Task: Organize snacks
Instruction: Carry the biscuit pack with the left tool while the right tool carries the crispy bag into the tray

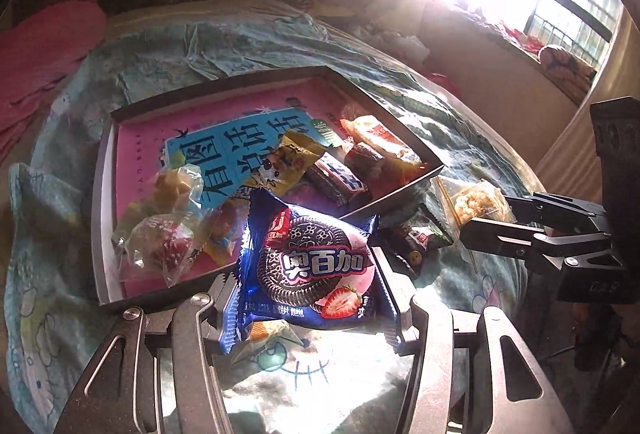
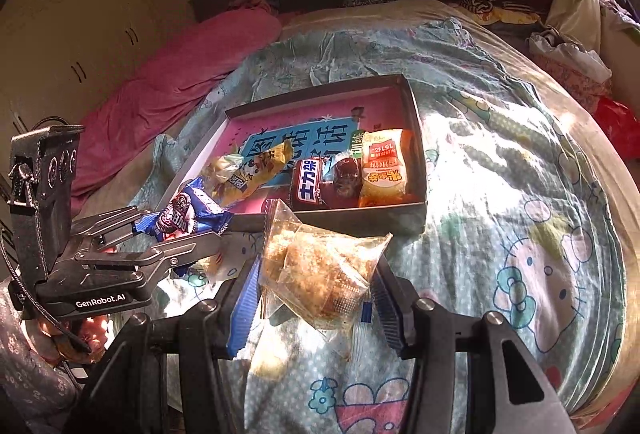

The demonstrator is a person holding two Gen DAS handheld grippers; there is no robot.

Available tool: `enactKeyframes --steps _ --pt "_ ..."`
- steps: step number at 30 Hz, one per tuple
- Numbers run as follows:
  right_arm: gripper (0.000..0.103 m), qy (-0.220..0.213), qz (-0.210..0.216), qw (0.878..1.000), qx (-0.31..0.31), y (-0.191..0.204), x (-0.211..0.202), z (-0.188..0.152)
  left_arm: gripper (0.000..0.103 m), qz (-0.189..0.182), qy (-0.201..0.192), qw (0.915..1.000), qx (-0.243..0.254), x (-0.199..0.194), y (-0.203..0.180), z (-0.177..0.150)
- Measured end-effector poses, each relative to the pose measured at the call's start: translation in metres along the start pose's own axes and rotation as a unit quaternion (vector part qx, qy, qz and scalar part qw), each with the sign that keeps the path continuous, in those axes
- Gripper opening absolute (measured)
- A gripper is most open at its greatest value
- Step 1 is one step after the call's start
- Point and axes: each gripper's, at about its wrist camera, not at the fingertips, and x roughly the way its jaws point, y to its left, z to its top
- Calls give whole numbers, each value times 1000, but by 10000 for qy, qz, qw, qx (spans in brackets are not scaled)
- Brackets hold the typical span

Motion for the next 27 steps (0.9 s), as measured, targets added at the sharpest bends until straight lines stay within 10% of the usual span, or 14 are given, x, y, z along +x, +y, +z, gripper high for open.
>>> enactKeyframes --steps 27 --pt "55 -39 -357 9977 -572 13 70 62 56 684 -237 9959 -538 26 46 23"
